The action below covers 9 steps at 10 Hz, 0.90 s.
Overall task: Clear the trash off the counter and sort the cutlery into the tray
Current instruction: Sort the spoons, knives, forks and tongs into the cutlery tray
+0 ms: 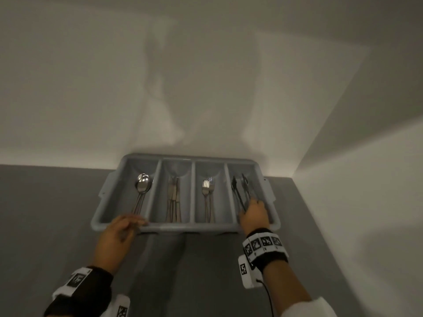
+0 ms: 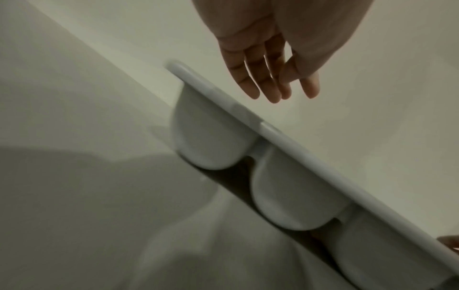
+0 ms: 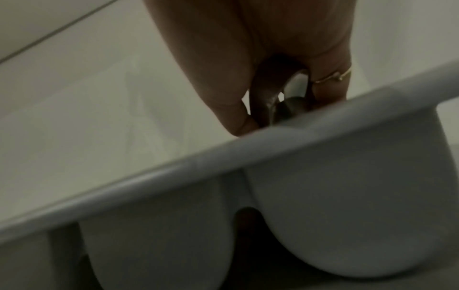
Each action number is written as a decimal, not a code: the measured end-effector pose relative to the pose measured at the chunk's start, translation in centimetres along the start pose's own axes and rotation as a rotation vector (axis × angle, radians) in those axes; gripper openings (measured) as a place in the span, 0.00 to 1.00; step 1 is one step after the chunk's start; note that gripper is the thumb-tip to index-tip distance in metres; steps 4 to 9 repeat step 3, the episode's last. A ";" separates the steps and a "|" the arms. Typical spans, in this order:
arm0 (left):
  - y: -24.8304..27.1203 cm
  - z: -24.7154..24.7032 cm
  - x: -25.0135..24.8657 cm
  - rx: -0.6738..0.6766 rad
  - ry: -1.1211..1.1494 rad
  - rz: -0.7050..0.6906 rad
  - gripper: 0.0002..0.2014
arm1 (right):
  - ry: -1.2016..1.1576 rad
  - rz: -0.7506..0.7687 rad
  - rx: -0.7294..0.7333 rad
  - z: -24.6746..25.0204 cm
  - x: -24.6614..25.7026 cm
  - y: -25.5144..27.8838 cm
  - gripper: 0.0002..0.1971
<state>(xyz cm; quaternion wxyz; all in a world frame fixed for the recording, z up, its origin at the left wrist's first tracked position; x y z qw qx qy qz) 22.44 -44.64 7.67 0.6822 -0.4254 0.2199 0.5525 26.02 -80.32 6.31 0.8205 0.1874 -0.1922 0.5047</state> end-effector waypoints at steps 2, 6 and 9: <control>7.3 5.7 8.6 -0.037 0.027 0.249 0.14 | 0.033 -0.057 0.084 -1.9 -0.6 -2.6 0.18; 11.1 7.4 10.8 -0.130 0.132 0.231 0.13 | 0.071 -0.112 0.148 -2.2 -1.0 -3.5 0.15; 11.1 7.4 10.8 -0.130 0.132 0.231 0.13 | 0.071 -0.112 0.148 -2.2 -1.0 -3.5 0.15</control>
Point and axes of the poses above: each hand's wrist, its own y-axis away from the middle knuckle, its own z-axis out of the back of the hand, x = y × z, the point moved 7 cm from there along -y, towards the middle knuckle, and after that the axes turned 3 degrees about -y, right-handed, at the moved point
